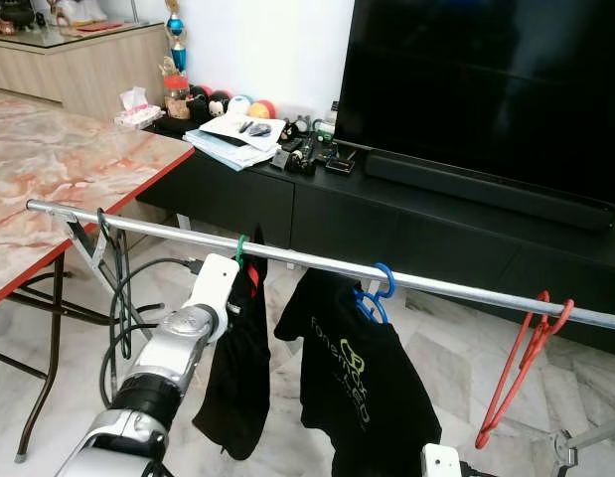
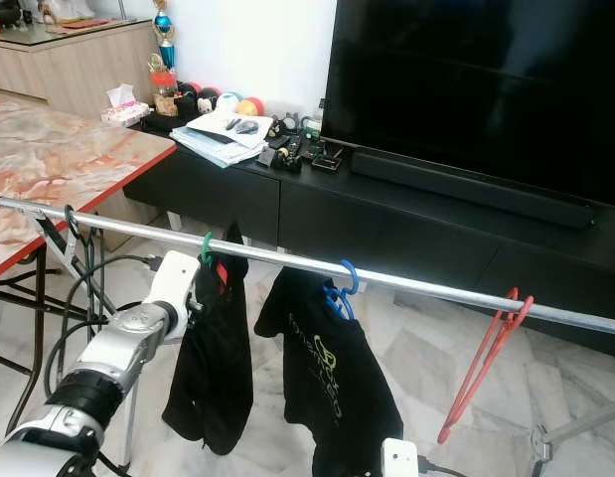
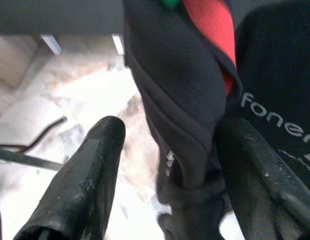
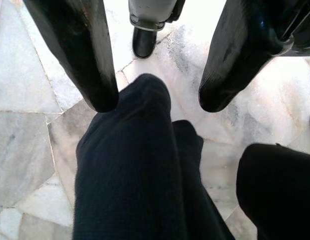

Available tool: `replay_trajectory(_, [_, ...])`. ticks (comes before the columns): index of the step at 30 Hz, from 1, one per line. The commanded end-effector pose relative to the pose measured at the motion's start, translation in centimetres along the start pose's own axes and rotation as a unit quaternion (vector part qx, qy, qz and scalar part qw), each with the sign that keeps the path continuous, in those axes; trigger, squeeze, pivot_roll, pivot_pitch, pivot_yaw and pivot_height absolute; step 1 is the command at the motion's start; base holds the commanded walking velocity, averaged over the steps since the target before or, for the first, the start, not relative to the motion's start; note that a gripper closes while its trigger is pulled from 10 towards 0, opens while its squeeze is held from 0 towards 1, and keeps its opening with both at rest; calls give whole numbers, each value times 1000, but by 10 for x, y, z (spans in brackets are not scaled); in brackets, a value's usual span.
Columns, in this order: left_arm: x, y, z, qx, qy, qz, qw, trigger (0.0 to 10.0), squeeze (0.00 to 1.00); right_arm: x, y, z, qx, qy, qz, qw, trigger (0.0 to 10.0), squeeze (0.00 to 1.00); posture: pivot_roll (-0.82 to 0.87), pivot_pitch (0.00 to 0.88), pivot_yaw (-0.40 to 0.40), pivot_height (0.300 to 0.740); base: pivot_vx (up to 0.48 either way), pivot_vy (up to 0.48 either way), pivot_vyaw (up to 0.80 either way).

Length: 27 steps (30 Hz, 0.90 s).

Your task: Hang hanger

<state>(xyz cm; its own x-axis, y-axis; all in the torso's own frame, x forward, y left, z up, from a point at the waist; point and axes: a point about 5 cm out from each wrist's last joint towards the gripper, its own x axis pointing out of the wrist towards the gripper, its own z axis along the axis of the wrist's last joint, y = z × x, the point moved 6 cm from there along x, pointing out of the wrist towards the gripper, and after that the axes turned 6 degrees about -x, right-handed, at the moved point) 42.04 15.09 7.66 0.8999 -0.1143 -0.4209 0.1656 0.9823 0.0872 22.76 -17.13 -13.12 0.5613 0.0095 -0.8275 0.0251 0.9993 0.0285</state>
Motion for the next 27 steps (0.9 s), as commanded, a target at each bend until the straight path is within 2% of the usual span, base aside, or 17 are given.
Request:
replay_trajectory(1, [3, -2, 6, -12, -6, 2, 1000, 10000, 0, 0, -3, 2, -2, -1, -2, 1000, 10000, 0, 132, 0, -90, 740, 0, 0, 0])
replay_trajectory(6, [6, -7, 10, -13, -13, -3, 1000, 10000, 0, 0, -3, 1, -1, 0, -3, 1000, 10000, 0, 124, 0, -85, 740, 0, 0, 0])
replay_trajectory(7, [7, -8, 11, -14, -16, -2, 1000, 5725, 0, 0, -3, 1, 0, 0, -3, 1000, 10000, 0, 123, 0, -84, 740, 0, 0, 0])
replay_trajectory(8, [7, -8, 11, -15, -17, -1, 1000, 0, 0, 0, -3, 1, 0, 0, -3, 1000, 10000, 0, 125, 0, -84, 740, 0, 0, 0])
replay_trajectory(15, [9, -6, 14, -17, -25, 8, 999, 0, 0, 0, -2, 0, -2, 1, -2, 1000, 10000, 0, 129, 0, -83, 740, 0, 0, 0])
replay_trajectory(18, [10, -8, 7, -10, -16, 2, 1000, 0, 0, 0, -1, -1, -1, 1, 0, 1000, 10000, 0, 126, 0, -81, 740, 0, 0, 0])
replay_trajectory(27, [10, -7, 7, -15, -18, 9, 1000, 0, 0, 0, -1, -1, -2, 1, 0, 1000, 10000, 0, 125, 0, -81, 740, 0, 0, 0])
